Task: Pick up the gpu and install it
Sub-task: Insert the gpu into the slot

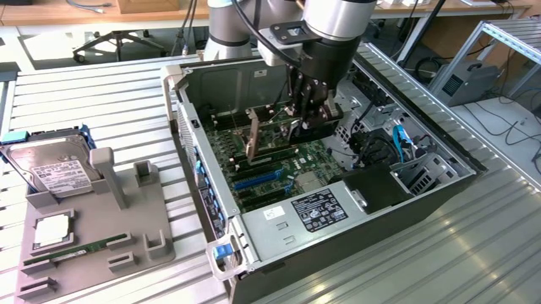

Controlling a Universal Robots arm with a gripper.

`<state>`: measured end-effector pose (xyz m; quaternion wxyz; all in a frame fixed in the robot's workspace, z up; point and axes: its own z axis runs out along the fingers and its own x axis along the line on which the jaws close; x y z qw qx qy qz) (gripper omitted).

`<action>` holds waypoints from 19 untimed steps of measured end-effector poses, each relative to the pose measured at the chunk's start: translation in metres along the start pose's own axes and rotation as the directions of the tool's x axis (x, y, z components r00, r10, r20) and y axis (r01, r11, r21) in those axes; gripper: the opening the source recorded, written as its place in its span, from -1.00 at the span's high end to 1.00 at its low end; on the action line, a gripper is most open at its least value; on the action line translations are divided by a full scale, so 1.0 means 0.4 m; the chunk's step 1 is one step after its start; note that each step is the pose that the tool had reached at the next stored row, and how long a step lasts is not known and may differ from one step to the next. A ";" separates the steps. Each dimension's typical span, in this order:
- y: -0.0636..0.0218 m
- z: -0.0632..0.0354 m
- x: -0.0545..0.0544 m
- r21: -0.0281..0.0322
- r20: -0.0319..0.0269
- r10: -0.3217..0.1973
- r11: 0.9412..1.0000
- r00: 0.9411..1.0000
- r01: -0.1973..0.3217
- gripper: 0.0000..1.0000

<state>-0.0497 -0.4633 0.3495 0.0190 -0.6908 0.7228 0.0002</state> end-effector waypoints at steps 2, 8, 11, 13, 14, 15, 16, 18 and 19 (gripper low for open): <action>0.001 0.001 0.000 0.000 0.000 0.000 1.000 1.000 0.000 0.47; 0.004 0.004 0.000 0.000 0.000 0.000 1.000 1.000 0.000 0.47; 0.006 0.005 0.000 0.000 0.000 0.000 1.000 1.000 0.000 0.47; 0.006 0.005 0.000 0.000 0.000 0.000 1.000 1.000 0.000 0.47; 0.007 0.006 0.000 0.000 0.000 0.000 1.000 1.000 0.000 0.47; 0.007 0.006 0.000 0.000 0.000 0.000 1.000 1.000 0.000 0.47; 0.012 0.014 0.001 0.000 0.000 0.000 1.000 1.000 0.000 0.47; 0.012 0.024 0.001 0.000 0.000 0.000 1.000 1.000 0.000 0.47; 0.012 0.025 0.001 0.000 0.000 0.000 1.000 1.000 0.000 0.47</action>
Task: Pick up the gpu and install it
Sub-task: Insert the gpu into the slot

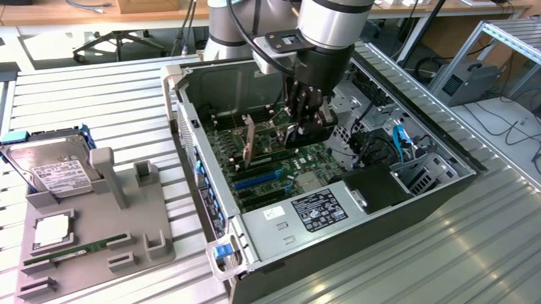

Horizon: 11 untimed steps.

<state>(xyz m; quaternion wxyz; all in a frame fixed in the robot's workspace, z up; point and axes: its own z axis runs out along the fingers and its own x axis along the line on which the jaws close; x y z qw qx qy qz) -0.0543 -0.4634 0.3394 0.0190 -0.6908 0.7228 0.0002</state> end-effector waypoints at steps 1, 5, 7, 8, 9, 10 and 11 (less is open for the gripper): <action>0.000 0.001 0.000 0.000 0.000 0.000 1.000 1.000 0.000 0.47; 0.000 0.004 0.000 0.000 0.000 0.000 1.000 1.000 0.000 0.47; 0.000 0.006 0.000 0.000 0.000 0.000 1.000 1.000 0.000 0.47; 0.000 0.007 0.000 0.000 0.000 0.000 1.000 1.000 0.000 0.47; 0.000 0.009 0.000 0.000 0.000 0.000 1.000 1.000 0.000 0.47; 0.000 0.012 0.001 0.000 0.000 0.000 1.000 1.000 0.000 0.47; 0.000 0.014 0.001 -0.011 0.000 0.000 1.000 1.000 0.000 0.47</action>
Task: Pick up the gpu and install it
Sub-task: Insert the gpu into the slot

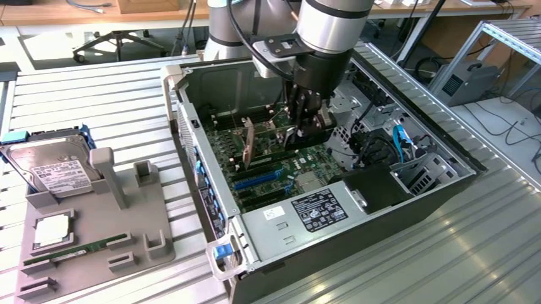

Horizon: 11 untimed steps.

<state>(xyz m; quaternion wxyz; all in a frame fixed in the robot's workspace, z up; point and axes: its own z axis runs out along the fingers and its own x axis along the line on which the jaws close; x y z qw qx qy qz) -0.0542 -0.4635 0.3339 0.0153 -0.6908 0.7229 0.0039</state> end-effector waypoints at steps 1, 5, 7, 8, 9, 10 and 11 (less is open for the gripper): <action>0.000 0.001 0.000 -0.034 -0.002 0.001 0.999 1.000 -0.001 0.47; 0.004 0.004 0.000 -0.034 -0.002 0.001 0.999 1.000 -0.001 0.47; 0.004 0.005 0.000 -0.034 -0.002 0.001 0.999 1.000 -0.001 0.47; 0.005 0.006 0.000 -0.034 -0.002 0.001 0.999 1.000 -0.001 0.47; 0.005 0.007 0.000 -0.034 -0.002 0.001 0.999 1.000 -0.001 0.47; 0.005 0.007 0.000 -0.034 -0.002 0.001 0.999 1.000 -0.001 0.47; 0.005 0.007 0.000 -0.034 -0.002 0.001 0.999 1.000 -0.001 0.47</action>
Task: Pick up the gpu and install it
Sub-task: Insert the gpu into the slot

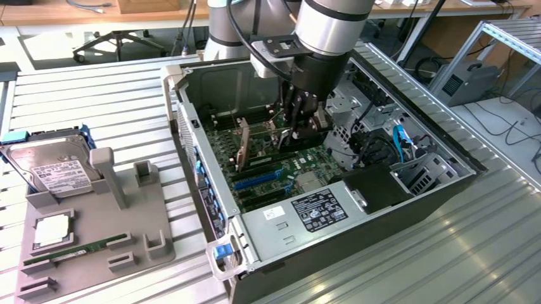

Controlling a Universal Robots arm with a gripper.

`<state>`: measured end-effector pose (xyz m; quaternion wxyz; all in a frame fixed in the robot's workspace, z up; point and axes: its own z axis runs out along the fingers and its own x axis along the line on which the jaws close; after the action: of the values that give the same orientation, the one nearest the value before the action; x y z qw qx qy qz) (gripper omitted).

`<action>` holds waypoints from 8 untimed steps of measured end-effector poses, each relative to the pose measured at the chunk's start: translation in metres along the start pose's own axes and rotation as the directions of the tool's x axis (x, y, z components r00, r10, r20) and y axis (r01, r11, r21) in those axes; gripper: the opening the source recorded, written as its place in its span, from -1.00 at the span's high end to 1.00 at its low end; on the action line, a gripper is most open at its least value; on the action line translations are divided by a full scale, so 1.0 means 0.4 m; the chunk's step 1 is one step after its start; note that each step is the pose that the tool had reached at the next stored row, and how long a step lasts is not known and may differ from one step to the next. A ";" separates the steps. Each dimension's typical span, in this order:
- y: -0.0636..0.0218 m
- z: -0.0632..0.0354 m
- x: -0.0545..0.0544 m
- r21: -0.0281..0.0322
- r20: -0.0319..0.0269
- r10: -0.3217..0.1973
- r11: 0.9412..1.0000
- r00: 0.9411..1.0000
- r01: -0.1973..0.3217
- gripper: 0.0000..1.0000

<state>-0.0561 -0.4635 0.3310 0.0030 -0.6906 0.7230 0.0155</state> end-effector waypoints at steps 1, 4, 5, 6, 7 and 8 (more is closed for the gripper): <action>0.000 0.000 0.000 0.000 0.000 0.000 1.000 1.000 0.000 0.47; 0.000 0.002 0.000 0.000 0.000 0.000 1.000 1.000 0.000 0.47; 0.000 0.002 0.000 0.000 0.000 0.000 1.000 1.000 0.000 0.47; 0.000 0.003 0.000 0.000 0.000 0.000 1.000 1.000 0.000 0.47; 0.001 0.004 0.001 0.000 0.000 0.000 1.000 1.000 0.000 0.47; 0.001 0.006 0.001 0.000 0.000 0.000 1.000 1.000 0.000 0.47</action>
<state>-0.0564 -0.4640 0.3284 0.0031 -0.6906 0.7231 0.0156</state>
